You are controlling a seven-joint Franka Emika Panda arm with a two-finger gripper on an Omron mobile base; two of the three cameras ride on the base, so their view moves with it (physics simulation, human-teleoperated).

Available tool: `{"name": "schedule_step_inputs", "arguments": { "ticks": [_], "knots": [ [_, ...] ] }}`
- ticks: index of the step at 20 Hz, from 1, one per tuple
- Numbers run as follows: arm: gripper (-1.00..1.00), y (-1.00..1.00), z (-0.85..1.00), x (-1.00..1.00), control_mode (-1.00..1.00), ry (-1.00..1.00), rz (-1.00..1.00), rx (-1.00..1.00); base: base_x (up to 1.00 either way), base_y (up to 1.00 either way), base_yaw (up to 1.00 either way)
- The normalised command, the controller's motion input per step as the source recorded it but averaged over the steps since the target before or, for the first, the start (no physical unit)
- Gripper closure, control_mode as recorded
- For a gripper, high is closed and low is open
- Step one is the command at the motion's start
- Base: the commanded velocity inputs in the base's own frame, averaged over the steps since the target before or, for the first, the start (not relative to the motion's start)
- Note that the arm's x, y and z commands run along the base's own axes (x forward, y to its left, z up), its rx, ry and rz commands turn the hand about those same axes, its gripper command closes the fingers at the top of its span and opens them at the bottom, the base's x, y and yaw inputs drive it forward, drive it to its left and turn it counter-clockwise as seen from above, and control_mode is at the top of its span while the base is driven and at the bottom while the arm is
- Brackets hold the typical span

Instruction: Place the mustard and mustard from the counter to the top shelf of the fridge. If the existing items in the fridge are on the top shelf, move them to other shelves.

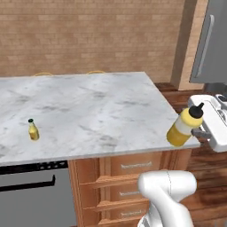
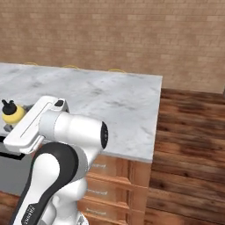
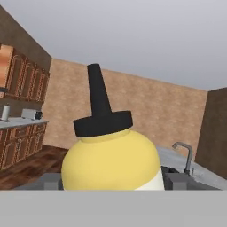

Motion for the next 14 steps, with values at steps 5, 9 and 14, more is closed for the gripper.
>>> {"name": "schedule_step_inputs", "arguments": {
  "ticks": [5, 9, 14],
  "knots": [
    [1.00, 0.00, 0.00, 0.00, 1.00, 0.00, 0.00, 0.00, 0.00, -1.00, -0.11],
    [1.00, 0.00, 0.00, 0.00, 1.00, 0.00, 0.00, 0.00, 0.00, -1.00, -0.08],
    [1.00, 0.00, 0.00, 0.00, 1.00, 0.00, 0.00, 0.00, 0.13, -1.00, -0.03]
  ]
}}
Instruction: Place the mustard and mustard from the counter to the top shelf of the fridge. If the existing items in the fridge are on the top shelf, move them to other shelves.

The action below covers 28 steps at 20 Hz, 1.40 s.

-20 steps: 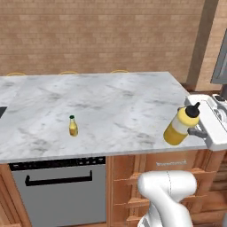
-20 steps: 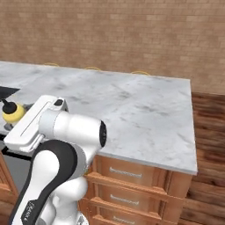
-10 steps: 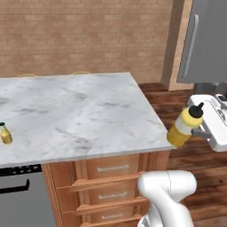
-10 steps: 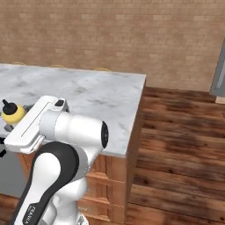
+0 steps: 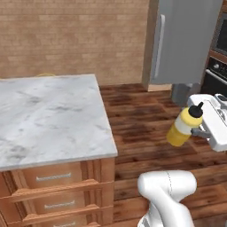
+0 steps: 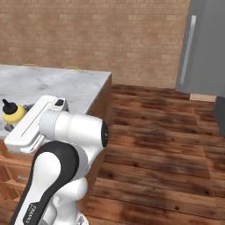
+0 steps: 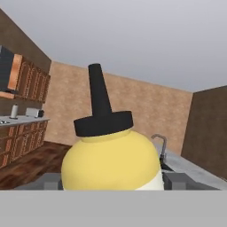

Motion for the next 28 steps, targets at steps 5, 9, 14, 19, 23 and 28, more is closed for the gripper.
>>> {"name": "schedule_step_inputs", "arguments": {
  "ticks": [5, 9, 14, 19, 23, 28],
  "knots": [
    [1.00, 0.00, 0.00, 0.00, 1.00, 0.00, 0.00, 0.00, 0.66, -1.00, 0.00],
    [1.00, 0.00, 0.00, 0.00, 1.00, 0.00, 0.00, 0.00, 1.00, -0.75, 0.00],
    [1.00, 0.00, 0.00, 0.00, 1.00, 0.00, 0.00, 0.00, 1.00, -0.04, -0.05],
    [1.00, 0.00, 0.00, 0.00, 1.00, 0.00, 0.00, 0.00, 1.00, 0.20, -0.09],
    [1.00, 0.00, 0.00, 0.00, 1.00, 0.00, 0.00, 0.00, 1.00, 0.35, -0.12],
    [1.00, 0.00, 0.00, 0.00, 1.00, 0.00, 0.00, 0.00, 1.00, 0.63, -0.12]
  ]
}}
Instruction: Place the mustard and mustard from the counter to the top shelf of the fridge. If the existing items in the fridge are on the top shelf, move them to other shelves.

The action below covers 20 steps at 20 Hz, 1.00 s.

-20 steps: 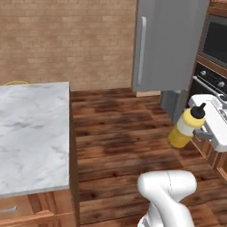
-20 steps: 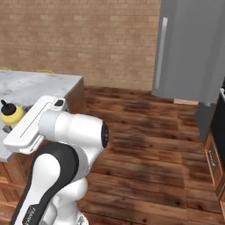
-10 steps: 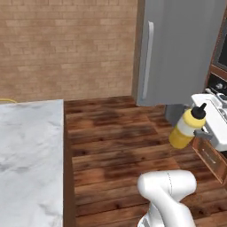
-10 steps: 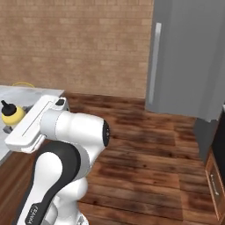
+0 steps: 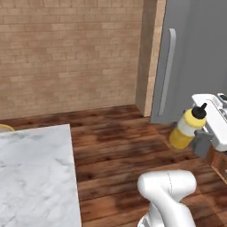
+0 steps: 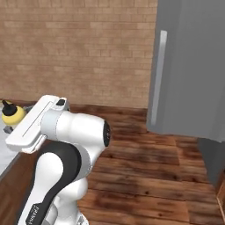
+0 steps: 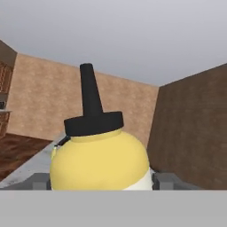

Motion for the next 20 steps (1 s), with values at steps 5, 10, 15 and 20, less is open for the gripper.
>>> {"name": "schedule_step_inputs", "arguments": {
  "ticks": [5, 10, 15, 20],
  "knots": [
    [1.00, 0.00, 0.00, 0.00, 1.00, 0.00, 0.00, 0.00, 1.00, 0.52, -0.12],
    [1.00, 0.00, 0.00, 0.00, 1.00, 0.00, 0.00, 0.00, 1.00, 0.23, -0.12],
    [1.00, 0.00, 0.00, 0.00, 1.00, 0.00, 0.00, 0.00, 1.00, 0.40, -0.11],
    [1.00, 0.00, 0.00, 0.00, 1.00, 0.00, 0.00, 0.00, 1.00, 0.57, -0.15]
  ]
}}
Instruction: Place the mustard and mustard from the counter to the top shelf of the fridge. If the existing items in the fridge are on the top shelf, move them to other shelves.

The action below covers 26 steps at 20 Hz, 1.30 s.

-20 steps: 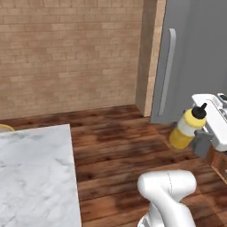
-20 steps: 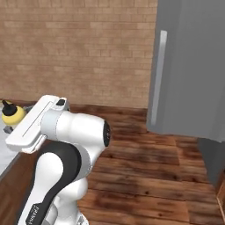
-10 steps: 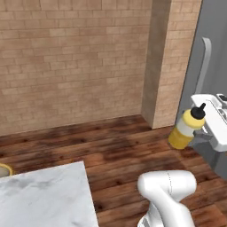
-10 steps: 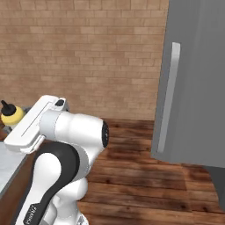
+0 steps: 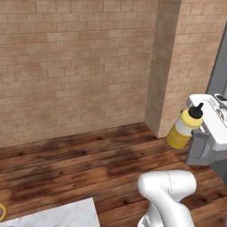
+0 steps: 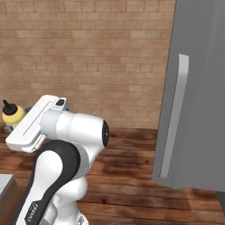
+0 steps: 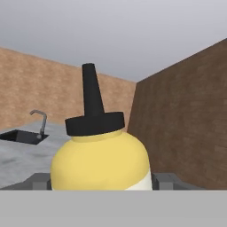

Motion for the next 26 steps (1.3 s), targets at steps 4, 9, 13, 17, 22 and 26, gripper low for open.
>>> {"name": "schedule_step_inputs", "arguments": {
  "ticks": [4, 9, 13, 17, 22, 26],
  "knots": [
    [1.00, 0.00, 0.00, 0.00, 1.00, 0.00, 0.00, 0.00, 1.00, 0.50, -0.17],
    [1.00, 0.00, 0.00, 0.00, 1.00, 0.00, 0.00, 0.00, 1.00, -0.13, -0.11],
    [1.00, 0.00, 0.00, 0.00, 1.00, 0.00, 0.00, 0.00, 1.00, -0.02, -0.08],
    [1.00, 0.00, 0.00, 0.00, 1.00, 0.00, 0.00, 0.00, 1.00, 0.57, -0.14],
    [1.00, 0.00, 0.00, 0.00, 1.00, 0.00, 0.00, 0.00, 1.00, 0.71, -0.22],
    [1.00, 0.00, 0.00, 0.00, 1.00, 0.00, 0.00, 0.00, 1.00, 0.67, -0.28]
  ]
}}
